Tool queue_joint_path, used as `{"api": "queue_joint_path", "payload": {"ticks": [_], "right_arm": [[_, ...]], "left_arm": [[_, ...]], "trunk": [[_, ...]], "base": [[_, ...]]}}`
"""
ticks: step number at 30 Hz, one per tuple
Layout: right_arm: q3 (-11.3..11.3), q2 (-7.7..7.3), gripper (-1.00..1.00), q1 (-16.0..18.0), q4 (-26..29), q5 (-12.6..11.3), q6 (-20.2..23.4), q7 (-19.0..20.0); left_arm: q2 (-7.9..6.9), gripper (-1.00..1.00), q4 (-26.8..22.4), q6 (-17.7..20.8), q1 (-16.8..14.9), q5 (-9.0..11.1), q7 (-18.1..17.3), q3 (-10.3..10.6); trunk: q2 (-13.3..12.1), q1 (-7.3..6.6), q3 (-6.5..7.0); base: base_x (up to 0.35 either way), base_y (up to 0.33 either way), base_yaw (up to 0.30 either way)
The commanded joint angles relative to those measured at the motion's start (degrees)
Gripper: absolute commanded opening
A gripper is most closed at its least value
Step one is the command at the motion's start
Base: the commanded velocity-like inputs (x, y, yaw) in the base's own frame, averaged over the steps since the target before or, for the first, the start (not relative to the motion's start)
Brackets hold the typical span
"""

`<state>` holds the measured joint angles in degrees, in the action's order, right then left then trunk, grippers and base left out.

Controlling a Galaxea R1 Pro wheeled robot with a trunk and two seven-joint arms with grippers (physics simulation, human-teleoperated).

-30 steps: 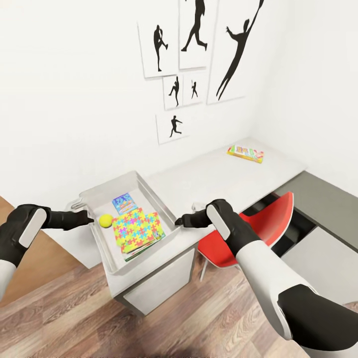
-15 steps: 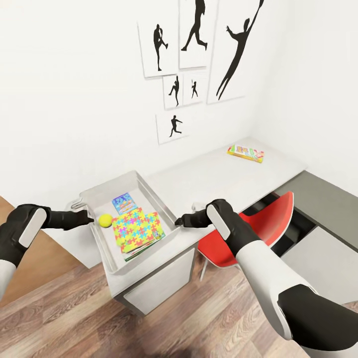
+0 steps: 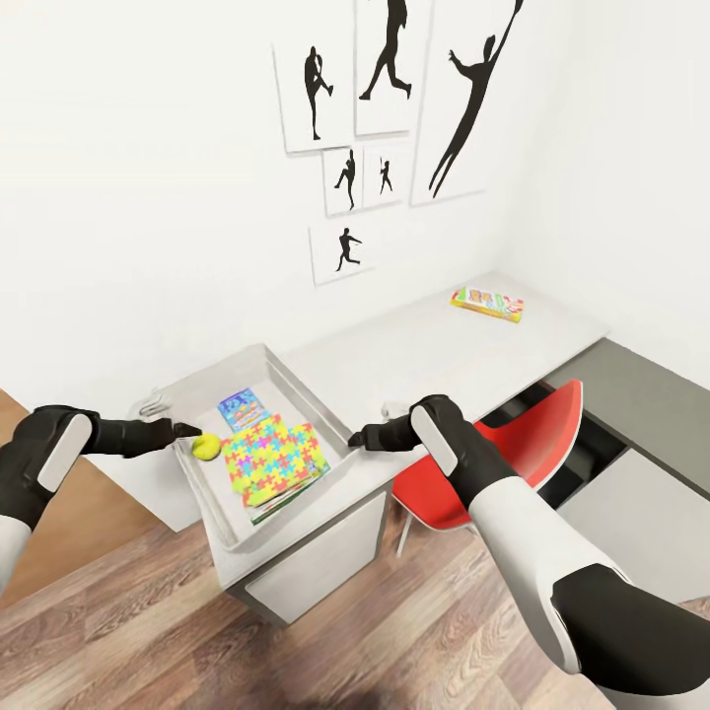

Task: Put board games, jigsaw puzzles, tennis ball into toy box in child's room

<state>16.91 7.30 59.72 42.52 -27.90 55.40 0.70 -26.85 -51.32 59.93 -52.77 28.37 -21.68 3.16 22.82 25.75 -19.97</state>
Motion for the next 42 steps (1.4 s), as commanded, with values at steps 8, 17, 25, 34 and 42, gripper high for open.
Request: {"api": "queue_joint_path", "payload": {"ticks": [8,17,25,34,42], "right_arm": [[0.06,0.02,1.0,0.04,0.02,1.36,0.23,-0.01],[0.05,0.24,1.0,0.09,0.03,1.36,0.23,0.0],[0.05,0.39,1.0,0.06,0.05,1.36,0.23,0.0],[0.05,0.43,1.0,0.11,0.05,1.36,0.23,0.0],[0.05,0.31,1.0,0.07,1.28,1.07,0.32,0.19]], "left_arm": [[-0.64,1.0,-0.05,0.07,-0.06,-0.46,-0.58,0.1],[-1.04,1.0,-0.16,0.07,-0.06,-0.42,-0.64,0.09],[-1.09,1.0,-0.15,0.07,-0.06,-0.42,-0.64,0.09],[-1.1,1.0,-0.16,0.07,-0.06,-0.42,-0.68,0.09],[-1.45,1.0,-0.19,0.07,-0.06,-0.39,-0.75,0.09]], "trunk": [[0.1,0.04,-0.02],[0.1,0.04,0.71],[0.1,0.04,1.13],[0.1,0.04,1.18],[0.1,0.04,1.39]], "base": [[0.0,0.0,0.0],[0.0,0.0,0.0],[0.0,0.0,0.0],[0.0,0.0,0.0],[0.0,0.0,0.0]]}}
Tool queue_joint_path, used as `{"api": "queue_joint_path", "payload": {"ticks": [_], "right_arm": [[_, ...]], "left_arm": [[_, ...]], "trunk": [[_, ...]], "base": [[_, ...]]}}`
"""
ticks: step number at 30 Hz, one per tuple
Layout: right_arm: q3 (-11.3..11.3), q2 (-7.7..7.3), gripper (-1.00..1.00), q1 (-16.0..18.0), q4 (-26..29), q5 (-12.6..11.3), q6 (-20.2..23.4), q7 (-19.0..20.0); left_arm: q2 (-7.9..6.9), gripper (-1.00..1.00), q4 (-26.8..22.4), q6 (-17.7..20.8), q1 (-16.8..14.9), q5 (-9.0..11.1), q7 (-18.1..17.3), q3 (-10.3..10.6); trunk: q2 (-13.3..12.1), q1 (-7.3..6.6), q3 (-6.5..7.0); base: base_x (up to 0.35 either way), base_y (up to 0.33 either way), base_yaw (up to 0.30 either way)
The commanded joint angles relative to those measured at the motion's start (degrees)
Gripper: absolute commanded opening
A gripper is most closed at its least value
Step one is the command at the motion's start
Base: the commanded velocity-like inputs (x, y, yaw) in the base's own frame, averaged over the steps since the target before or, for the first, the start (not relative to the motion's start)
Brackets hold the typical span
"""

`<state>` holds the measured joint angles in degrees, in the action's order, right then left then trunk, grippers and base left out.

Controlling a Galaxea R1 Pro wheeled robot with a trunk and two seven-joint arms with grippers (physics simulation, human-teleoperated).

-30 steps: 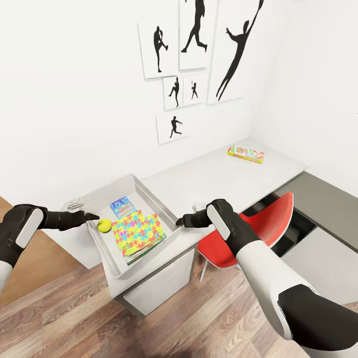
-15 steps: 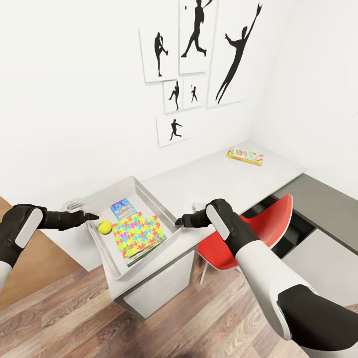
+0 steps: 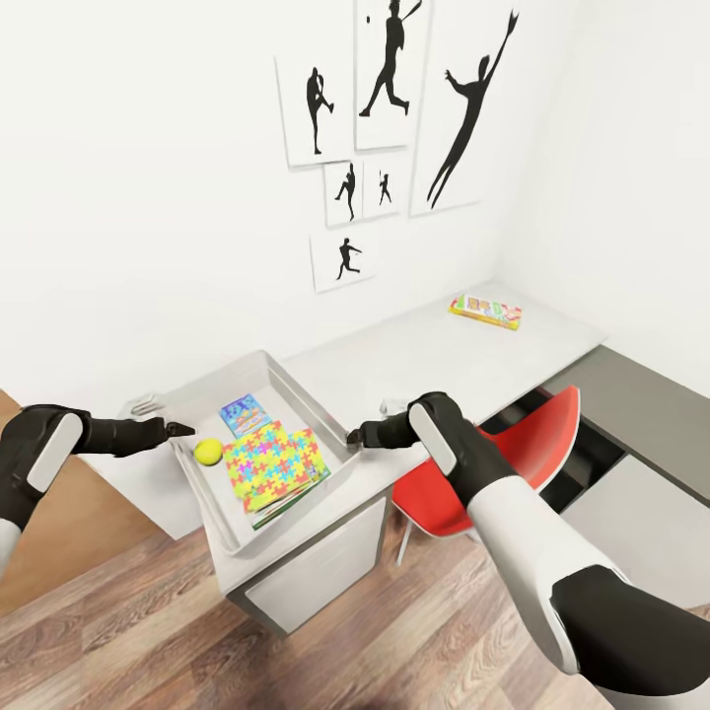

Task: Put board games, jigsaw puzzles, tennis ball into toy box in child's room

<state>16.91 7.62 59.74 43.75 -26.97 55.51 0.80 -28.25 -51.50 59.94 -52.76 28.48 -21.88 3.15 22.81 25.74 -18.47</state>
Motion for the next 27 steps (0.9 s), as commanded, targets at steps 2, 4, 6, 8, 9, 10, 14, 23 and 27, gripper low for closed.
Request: {"api": "queue_joint_path", "payload": {"ticks": [2,4,6,8,9,10,14,23,27], "right_arm": [[0.01,-0.16,1.0,0.04,2.06,-0.04,0.34,0.5],[0.03,-0.37,1.0,0.03,4.72,-0.16,0.59,1.36],[0.02,-0.5,1.0,-0.13,6.47,-0.2,0.75,2.16],[0.0,-0.59,1.0,-0.31,8.08,-0.23,0.89,3.11],[-0.02,-0.69,1.0,-0.49,9.46,-0.25,1.0,4.07],[-0.02,-0.72,1.0,-0.58,10.12,-0.25,1.05,4.53],[-0.09,-0.85,1.0,-1.33,13.14,-0.31,1.38,6.54],[-1.92,-1.48,1.0,-3.53,20.85,-0.48,3.18,11.06],[-4.52,-2.56,1.0,-5.31,25.65,-0.55,4.32,13.49]], "left_arm": [[-0.81,1.0,0.01,0.06,-0.06,-0.38,-0.7,0.12],[-1.61,1.0,-0.03,0.06,-0.06,0.06,-1.17,0.16],[-2.23,1.0,-0.06,0.06,-0.06,0.53,-1.79,0.17],[-2.92,1.0,-0.07,0.06,-0.03,1.11,-2.71,0.18],[-3.75,1.0,-0.08,0.06,-0.01,1.66,-3.9,0.21],[-4.24,1.0,-0.08,0.06,0.0,1.91,-4.59,0.23],[-6.91,1.0,-0.09,0.06,0.05,2.58,-9.36,0.32],[-12.82,1.0,-0.1,0.06,0.39,2.74,-22.92,0.42],[-14.65,1.0,-0.1,0.06,0.56,2.7,-28.35,0.46]], "trunk": [[0.11,0.04,0.05],[0.11,0.04,0.22],[0.11,0.04,0.39],[0.11,0.04,0.57],[0.11,0.04,0.67],[0.11,0.04,0.76],[0.11,0.04,1.13],[0.11,0.04,1.98],[0.11,0.04,2.36]], "base": [[0.0,0.0,0.0],[0.0,0.0,0.0],[0.0,0.0,0.0],[0.0,0.0,0.0],[0.0,0.0,0.0],[0.0,0.0,0.0],[0.0,0.0,0.0],[0.0,0.0,0.0],[0.0,0.0,0.0]]}}
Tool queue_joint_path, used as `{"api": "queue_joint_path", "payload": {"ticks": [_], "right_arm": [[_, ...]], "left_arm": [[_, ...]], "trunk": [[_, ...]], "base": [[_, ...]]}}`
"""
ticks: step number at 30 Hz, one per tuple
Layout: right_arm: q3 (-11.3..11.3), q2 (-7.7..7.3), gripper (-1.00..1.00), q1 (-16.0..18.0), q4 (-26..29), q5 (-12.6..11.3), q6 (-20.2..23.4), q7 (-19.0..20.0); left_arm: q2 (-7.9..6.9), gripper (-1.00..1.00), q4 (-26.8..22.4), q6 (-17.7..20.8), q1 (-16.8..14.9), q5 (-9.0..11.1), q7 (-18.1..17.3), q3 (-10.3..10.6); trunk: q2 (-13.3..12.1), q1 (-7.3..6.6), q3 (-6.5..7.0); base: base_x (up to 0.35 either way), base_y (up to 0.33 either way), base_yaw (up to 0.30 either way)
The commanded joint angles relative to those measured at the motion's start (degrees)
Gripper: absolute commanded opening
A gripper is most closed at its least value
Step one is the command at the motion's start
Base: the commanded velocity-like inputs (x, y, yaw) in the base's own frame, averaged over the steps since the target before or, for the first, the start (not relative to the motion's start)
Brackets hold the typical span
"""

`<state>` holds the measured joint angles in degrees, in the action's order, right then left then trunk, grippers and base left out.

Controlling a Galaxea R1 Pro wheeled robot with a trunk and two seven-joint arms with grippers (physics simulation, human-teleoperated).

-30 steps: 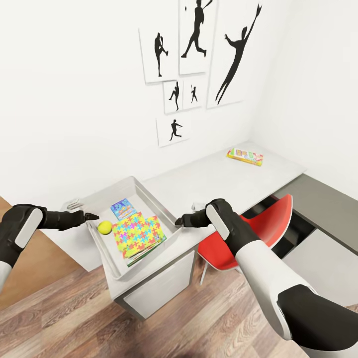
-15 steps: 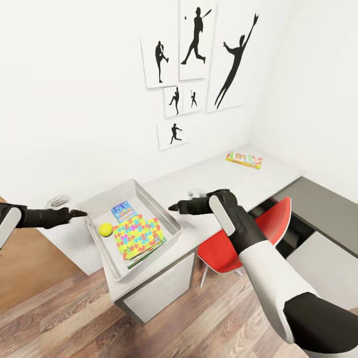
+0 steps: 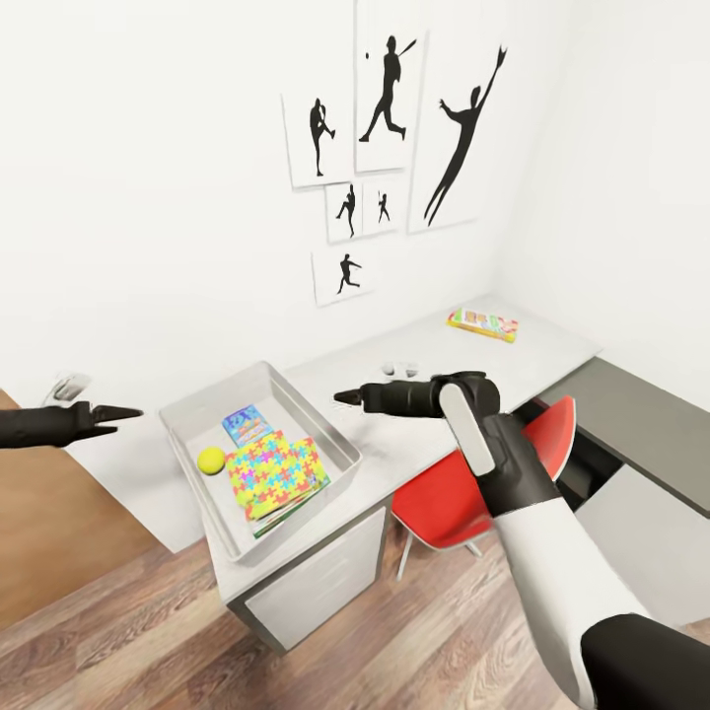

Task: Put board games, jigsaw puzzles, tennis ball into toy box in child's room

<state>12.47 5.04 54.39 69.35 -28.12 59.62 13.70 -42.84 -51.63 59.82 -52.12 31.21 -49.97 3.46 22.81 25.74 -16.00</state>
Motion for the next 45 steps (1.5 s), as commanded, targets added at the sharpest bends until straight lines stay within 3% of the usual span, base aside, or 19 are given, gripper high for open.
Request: {"api": "queue_joint_path", "payload": {"ticks": [1,2,7,10,11,14,15,21,22,25,26,31,34,45], "right_arm": [[-0.96,-0.3,1.0,-0.42,1.38,0.52,0.38,1.3],[-2.86,-0.89,1.0,-1.28,3.97,0.15,0.38,2.81],[-7.86,-2.96,1.0,-5.0,10.26,-2.16,0.38,7.44],[-9.37,-4.57,1.0,-8.51,12.93,-3.83,0.38,9.84],[-10.28,-5.83,1.0,-11.31,14.89,-5.17,0.38,11.69],[-11.86,-7.6,1.0,-15.98,17.41,-7.28,0.38,15.05],[-13.32,-8.45,1.0,-19.23,18.55,-8.36,0.38,17.76],[-19.68,-9.5,1.0,-27.91,20.01,-9.85,-2.57,27.63],[-21.76,-9.67,1.0,-30.36,20.18,-10.04,-4.69,31.13],[-24.21,-9.86,1.0,-33.91,20.32,-10.2,-7.94,36.62],[-25.32,-9.91,1.0,-36.21,20.36,-10.21,-9.89,40.17],[-26.76,-9.76,1.0,-41.83,20.33,-9.89,-14.91,47.45],[-26.85,-9.49,1.0,-43.8,20.26,-9.71,-19.15,49.33],[-24.34,-9.25,1.0,-45.35,20.24,-9.55,-27.06,50.62]], "left_arm": [[-0.48,1.0,0.04,0.18,-0.04,-0.07,-1.71,0.18],[-1.2,1.0,0.04,0.18,0.01,-0.17,-4.66,0.23],[-2.56,1.0,0.04,0.18,0.17,-0.49,-13.06,0.3],[-3.15,1.0,0.04,0.18,0.22,-0.56,-16.59,0.37],[-3.64,1.0,0.09,0.18,0.29,-0.58,-18.73,0.43],[-4.27,1.0,0.25,0.18,0.97,-0.56,-21.9,0.5],[-4.52,1.0,0.33,0.18,1.98,-0.57,-24.16,0.52],[-4.86,1.0,0.44,0.18,6.64,-0.61,-32.68,0.51],[-4.88,1.0,0.45,-0.37,8.04,-0.65,-35.76,0.5],[-4.85,1.0,0.5,-2.12,9.83,-0.55,-39.25,0.5],[-4.73,1.0,0.54,-3.65,10.88,-0.34,-40.03,0.5],[-4.12,1.0,1.91,-6.92,13.59,-0.06,-40.03,0.5],[-3.06,1.0,3.53,-8.21,14.44,0.0,-40.03,0.5],[-1.8,1.0,9.8,-13.31,15.65,0.03,-40.03,0.44]], "trunk": [[0.11,0.04,-0.02],[0.11,0.04,0.08],[0.11,0.04,0.55],[0.11,0.04,0.83],[0.11,0.04,0.93],[0.11,0.04,1.21],[0.11,0.04,1.3],[0.11,0.04,1.87],[0.11,0.04,1.96],[0.11,0.04,2.25],[0.11,0.04,2.34],[0.11,0.04,2.81],[0.11,0.04,3.1],[0.11,0.04,4.14]], "base": [[0.0,0.0,0.0],[0.0,0.0,0.0],[0.0,0.0,0.0],[0.0,0.0,0.0],[0.0,0.0,0.0],[0.0,0.0,0.0],[0.0,0.0,0.0],[0.0,0.0,0.0],[0.0,0.0,0.0],[0.0,0.0,0.0],[0.0,0.0,0.0],[0.0,0.0,0.0],[0.0,0.0,0.0],[0.0,0.0,0.0]]}}
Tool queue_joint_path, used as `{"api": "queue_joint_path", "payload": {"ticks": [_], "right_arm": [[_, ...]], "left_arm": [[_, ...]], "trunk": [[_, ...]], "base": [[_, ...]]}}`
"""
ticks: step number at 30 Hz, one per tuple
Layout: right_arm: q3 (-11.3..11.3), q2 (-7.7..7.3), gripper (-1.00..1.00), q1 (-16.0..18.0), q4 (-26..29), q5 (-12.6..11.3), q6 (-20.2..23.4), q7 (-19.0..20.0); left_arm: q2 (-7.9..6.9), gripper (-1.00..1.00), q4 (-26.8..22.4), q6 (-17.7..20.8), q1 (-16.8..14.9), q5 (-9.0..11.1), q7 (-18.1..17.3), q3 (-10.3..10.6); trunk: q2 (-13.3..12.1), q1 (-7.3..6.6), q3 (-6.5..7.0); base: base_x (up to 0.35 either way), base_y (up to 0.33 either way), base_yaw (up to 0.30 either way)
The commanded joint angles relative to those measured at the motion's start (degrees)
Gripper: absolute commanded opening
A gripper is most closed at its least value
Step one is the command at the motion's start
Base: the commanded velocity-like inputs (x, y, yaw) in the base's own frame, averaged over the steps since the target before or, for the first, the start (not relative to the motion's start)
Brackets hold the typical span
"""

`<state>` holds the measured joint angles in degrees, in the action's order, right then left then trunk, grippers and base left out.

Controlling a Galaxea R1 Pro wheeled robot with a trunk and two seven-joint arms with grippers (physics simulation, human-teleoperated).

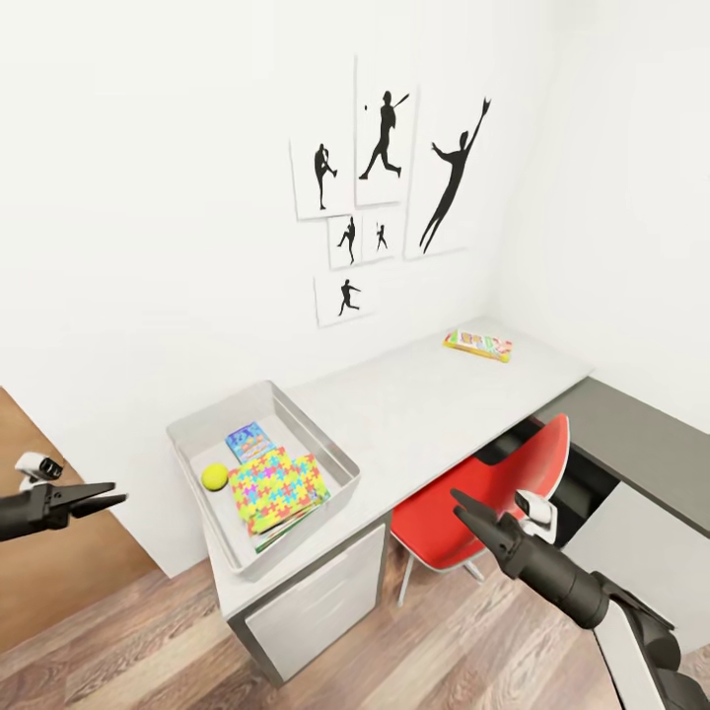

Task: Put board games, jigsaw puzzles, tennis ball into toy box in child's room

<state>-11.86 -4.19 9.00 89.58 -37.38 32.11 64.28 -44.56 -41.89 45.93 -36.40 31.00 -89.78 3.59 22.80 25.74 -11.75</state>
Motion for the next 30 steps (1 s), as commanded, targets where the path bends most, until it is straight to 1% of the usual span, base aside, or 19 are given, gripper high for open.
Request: {"api": "queue_joint_path", "payload": {"ticks": [1,3,8,14,20,26,30], "right_arm": [[0.22,-0.01,1.0,-0.01,0.04,-0.28,0.13,0.04],[0.79,-0.06,1.0,-0.14,0.25,-0.26,-0.71,0.07],[1.15,-0.34,1.0,-0.39,0.34,-0.25,-1.6,1.12],[1.18,-0.39,1.0,-0.79,0.26,-0.24,-2.07,2.12],[1.15,-0.19,1.0,-1.19,0.09,-0.13,-2.26,2.34],[1.07,-0.3,1.0,-1.76,-0.02,-0.08,-2.81,2.47],[1.01,-0.39,1.0,-1.96,-0.08,-0.09,-2.95,2.5]], "left_arm": [[-0.08,1.0,0.54,0.11,0.02,0.26,-0.22,0.24],[-0.23,1.0,1.35,-0.83,0.26,0.31,-0.22,0.04],[-0.15,1.0,1.85,-1.53,0.45,0.37,-0.22,-0.15],[0.08,1.0,1.69,-1.88,0.52,0.48,-0.22,-0.13],[0.16,1.0,1.65,-2.1,0.53,0.55,-0.22,-0.15],[0.19,1.0,1.64,-2.23,0.6,0.59,-0.22,-0.09],[0.52,1.0,1.58,-2.3,0.66,0.57,-0.22,-0.05]], "trunk": [[0.12,0.04,-0.02],[0.12,0.04,0.17],[0.12,0.04,0.64],[0.12,0.04,1.21],[0.12,0.04,1.78],[0.12,0.04,2.34],[0.12,0.04,2.72]], "base": [[0.0,0.0,0.0],[0.0,0.0,0.0],[0.0,0.0,0.0],[0.0,0.0,0.0],[0.0,0.0,0.0],[0.0,0.0,0.0],[0.0,0.0,0.0]]}}
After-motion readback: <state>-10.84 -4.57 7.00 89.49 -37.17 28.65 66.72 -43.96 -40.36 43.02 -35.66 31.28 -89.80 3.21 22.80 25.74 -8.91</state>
